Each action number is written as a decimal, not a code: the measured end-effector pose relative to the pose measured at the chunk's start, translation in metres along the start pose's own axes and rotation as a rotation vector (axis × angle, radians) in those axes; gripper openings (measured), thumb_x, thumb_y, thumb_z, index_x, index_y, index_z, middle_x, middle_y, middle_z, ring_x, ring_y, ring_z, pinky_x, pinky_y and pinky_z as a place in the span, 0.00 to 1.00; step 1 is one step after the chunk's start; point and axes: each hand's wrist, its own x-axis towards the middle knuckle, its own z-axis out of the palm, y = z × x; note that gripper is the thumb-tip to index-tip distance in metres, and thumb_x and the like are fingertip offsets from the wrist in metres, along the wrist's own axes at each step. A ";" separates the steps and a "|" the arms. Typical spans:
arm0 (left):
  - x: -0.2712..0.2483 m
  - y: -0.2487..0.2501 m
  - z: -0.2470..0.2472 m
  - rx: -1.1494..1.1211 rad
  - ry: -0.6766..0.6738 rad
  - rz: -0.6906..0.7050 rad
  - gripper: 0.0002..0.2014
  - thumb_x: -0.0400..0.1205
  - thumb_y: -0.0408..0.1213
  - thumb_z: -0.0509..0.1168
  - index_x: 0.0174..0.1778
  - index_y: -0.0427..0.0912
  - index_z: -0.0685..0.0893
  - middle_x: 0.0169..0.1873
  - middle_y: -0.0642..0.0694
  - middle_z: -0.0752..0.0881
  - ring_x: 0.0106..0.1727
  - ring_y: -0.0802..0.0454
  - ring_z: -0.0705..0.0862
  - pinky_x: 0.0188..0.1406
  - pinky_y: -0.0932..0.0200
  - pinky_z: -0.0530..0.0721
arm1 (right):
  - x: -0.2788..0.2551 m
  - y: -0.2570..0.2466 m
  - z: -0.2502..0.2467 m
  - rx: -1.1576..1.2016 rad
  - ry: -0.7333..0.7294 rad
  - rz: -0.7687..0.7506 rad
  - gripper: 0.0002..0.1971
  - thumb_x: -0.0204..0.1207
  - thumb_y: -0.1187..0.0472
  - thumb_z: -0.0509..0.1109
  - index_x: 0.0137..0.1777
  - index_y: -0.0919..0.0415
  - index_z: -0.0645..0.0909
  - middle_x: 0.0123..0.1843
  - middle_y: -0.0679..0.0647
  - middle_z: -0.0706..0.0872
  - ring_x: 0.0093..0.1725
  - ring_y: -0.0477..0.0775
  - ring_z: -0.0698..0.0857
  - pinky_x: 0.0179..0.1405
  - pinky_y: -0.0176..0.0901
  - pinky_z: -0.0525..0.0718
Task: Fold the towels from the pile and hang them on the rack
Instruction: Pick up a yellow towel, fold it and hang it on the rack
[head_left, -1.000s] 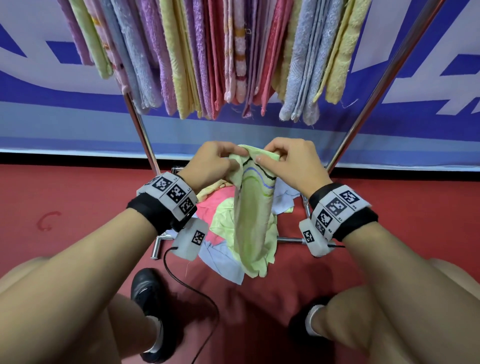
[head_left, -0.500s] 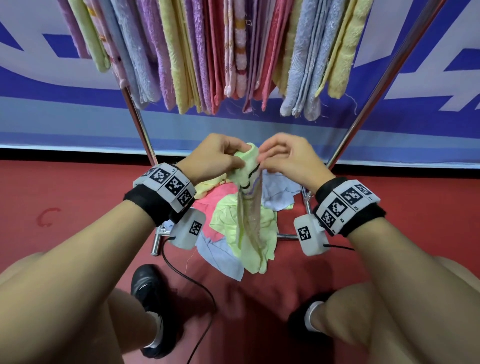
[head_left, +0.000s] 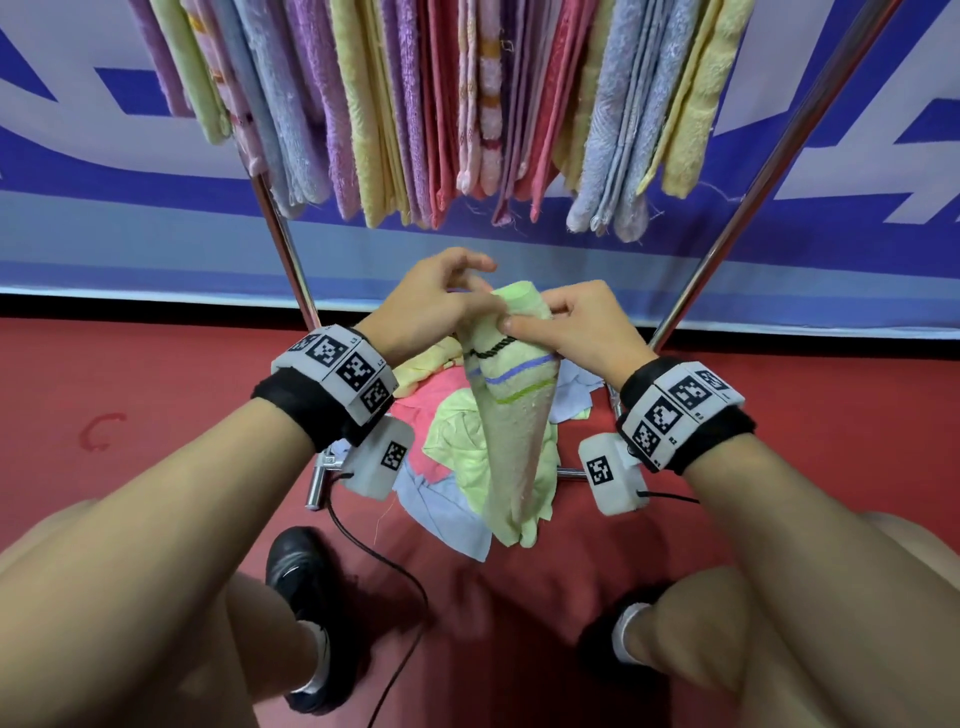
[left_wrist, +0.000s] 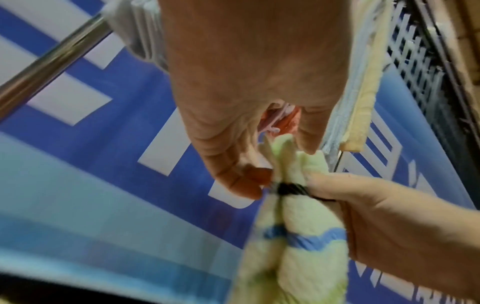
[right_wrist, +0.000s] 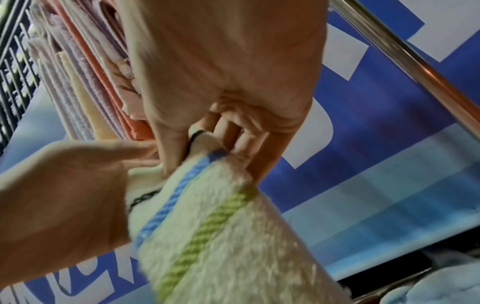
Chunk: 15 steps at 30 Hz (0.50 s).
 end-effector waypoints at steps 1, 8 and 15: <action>0.000 -0.002 0.001 -0.003 -0.002 -0.040 0.18 0.80 0.36 0.75 0.64 0.38 0.83 0.46 0.46 0.90 0.42 0.56 0.88 0.38 0.63 0.84 | 0.000 0.000 0.000 0.017 0.055 -0.010 0.23 0.66 0.45 0.84 0.42 0.68 0.91 0.32 0.56 0.86 0.33 0.48 0.82 0.36 0.46 0.79; 0.002 0.000 -0.004 -0.037 0.062 0.121 0.08 0.82 0.34 0.73 0.51 0.32 0.89 0.45 0.36 0.92 0.44 0.54 0.88 0.50 0.55 0.86 | -0.007 -0.009 -0.005 0.253 0.023 -0.036 0.14 0.78 0.55 0.80 0.61 0.58 0.90 0.53 0.51 0.95 0.54 0.47 0.93 0.54 0.43 0.91; 0.001 0.001 -0.002 -0.185 0.187 0.066 0.15 0.79 0.38 0.76 0.51 0.31 0.83 0.38 0.40 0.87 0.40 0.51 0.87 0.43 0.54 0.89 | -0.010 -0.010 0.002 0.171 0.069 -0.052 0.15 0.82 0.56 0.77 0.46 0.71 0.89 0.42 0.60 0.93 0.40 0.47 0.91 0.44 0.39 0.84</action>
